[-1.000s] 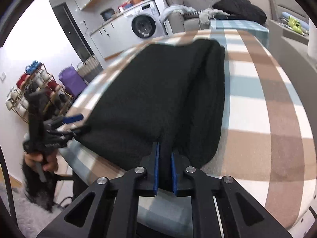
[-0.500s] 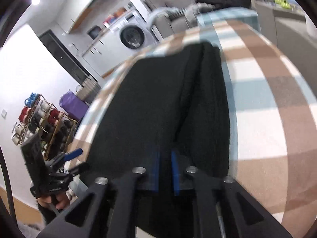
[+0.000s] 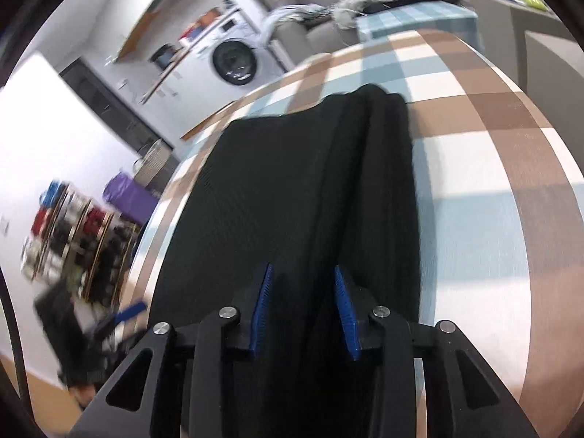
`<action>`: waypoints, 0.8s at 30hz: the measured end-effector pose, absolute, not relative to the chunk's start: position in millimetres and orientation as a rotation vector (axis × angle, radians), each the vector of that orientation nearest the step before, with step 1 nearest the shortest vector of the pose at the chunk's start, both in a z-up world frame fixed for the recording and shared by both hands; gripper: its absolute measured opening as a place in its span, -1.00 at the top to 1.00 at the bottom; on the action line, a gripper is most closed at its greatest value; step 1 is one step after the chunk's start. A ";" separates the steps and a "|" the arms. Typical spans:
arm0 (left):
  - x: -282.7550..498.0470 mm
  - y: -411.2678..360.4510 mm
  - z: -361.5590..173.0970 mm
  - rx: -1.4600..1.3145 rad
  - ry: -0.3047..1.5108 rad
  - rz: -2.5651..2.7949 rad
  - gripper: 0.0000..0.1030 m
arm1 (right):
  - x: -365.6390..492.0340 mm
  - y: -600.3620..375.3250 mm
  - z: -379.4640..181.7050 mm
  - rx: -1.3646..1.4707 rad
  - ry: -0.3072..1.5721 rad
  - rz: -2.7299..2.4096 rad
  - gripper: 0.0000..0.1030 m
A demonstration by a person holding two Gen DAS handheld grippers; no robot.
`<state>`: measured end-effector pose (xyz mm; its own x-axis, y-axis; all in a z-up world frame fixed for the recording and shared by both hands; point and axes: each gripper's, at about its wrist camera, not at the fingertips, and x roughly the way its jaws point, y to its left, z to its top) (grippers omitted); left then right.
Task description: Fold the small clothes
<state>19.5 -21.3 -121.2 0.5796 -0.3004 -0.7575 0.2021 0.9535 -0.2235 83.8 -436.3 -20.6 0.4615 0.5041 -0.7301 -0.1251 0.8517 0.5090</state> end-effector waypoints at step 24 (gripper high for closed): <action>25.2 -28.5 -132.9 -0.101 0.946 -0.319 -0.53 | -15.9 -423.4 -14.8 0.162 0.974 0.420 0.80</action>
<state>25.2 -28.5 -132.9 0.5425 -0.3117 -0.7801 0.2241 0.9487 -0.2232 -15.9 -423.4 -14.8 0.4891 0.4155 -0.7669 -0.2721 0.9080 0.3185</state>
